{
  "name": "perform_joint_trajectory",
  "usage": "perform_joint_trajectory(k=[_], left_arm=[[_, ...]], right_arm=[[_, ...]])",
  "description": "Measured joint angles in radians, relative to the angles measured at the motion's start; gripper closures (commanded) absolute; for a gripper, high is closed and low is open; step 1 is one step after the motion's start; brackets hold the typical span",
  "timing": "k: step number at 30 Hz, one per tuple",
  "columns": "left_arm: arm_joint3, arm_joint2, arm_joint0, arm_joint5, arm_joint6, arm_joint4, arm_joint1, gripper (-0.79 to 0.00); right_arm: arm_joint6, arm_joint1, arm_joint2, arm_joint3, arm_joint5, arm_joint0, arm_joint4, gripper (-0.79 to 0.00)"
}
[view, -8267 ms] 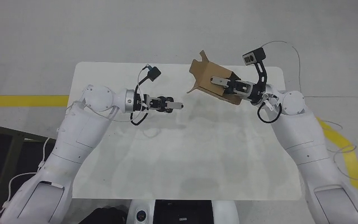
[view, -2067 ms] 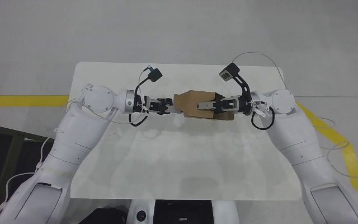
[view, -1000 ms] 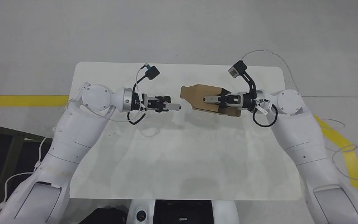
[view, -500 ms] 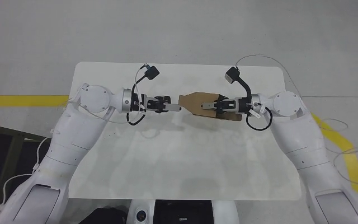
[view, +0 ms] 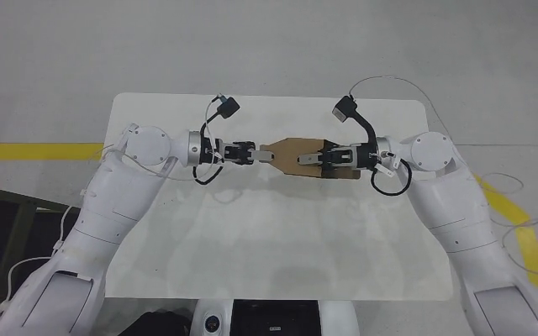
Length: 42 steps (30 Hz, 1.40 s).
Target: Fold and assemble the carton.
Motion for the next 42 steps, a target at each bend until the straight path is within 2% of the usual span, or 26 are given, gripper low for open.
perform_joint_trajectory(k=[23, 42], left_arm=[[0.010, -0.016, 0.016, 0.018, 0.003, -0.052, 0.000, -0.785], [-0.025, -0.009, 0.026, 0.013, -0.015, -0.061, -0.002, -0.785]], right_arm=[[0.045, -0.007, -0.013, -0.044, -0.024, 0.008, 0.122, 0.000], [0.066, -0.026, -0.041, 0.005, -0.065, 0.020, 0.234, 0.000]])
